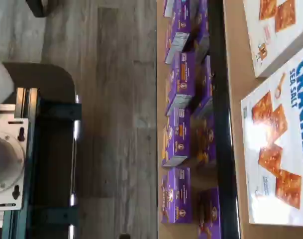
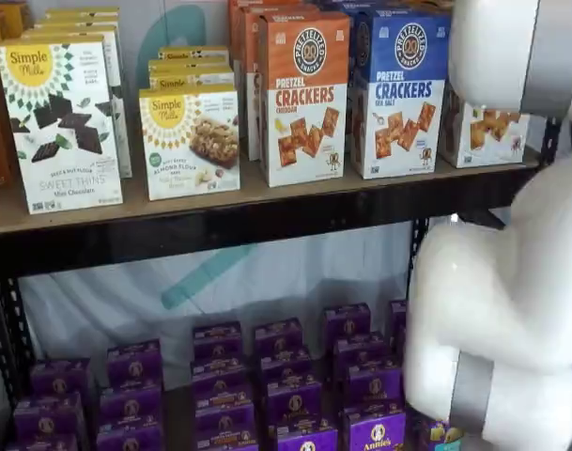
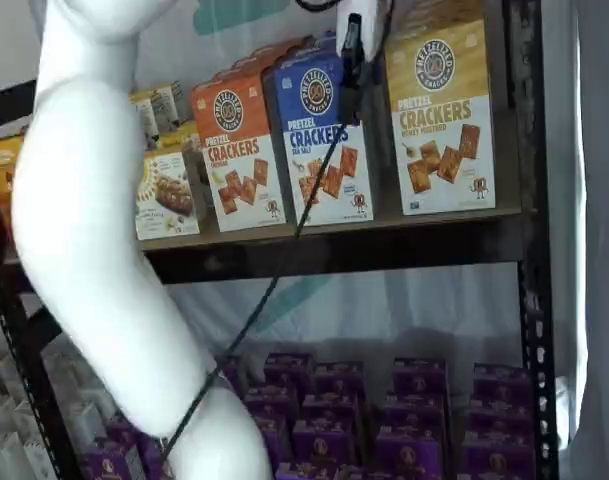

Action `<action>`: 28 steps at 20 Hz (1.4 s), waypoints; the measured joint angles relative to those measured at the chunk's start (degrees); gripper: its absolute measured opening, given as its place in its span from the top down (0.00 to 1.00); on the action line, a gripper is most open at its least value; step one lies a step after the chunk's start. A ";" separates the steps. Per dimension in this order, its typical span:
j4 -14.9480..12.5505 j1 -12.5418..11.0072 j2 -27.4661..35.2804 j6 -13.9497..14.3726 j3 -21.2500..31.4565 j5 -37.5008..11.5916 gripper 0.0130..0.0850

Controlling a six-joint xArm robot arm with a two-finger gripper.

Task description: Retrieve the yellow and white box located on the top shelf, the sixth one from the left

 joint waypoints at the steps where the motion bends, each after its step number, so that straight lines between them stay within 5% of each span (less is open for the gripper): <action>1: -2.26 1.00 0.55 -0.06 -0.98 0.91 0.00; 4: -5.30 1.80 1.21 -0.59 -2.18 2.25 0.00; 8: -3.64 0.30 1.31 -1.12 -2.40 2.53 0.00; 15: 10.21 -6.32 -2.09 -1.02 2.26 -3.95 0.00; 19: 16.72 -8.08 -4.49 -0.59 5.80 -9.83 0.00; 23: 19.89 -7.65 -6.85 -1.42 9.76 -17.93 0.00; 28: 20.49 -5.82 -6.99 -2.81 11.36 -25.62 0.00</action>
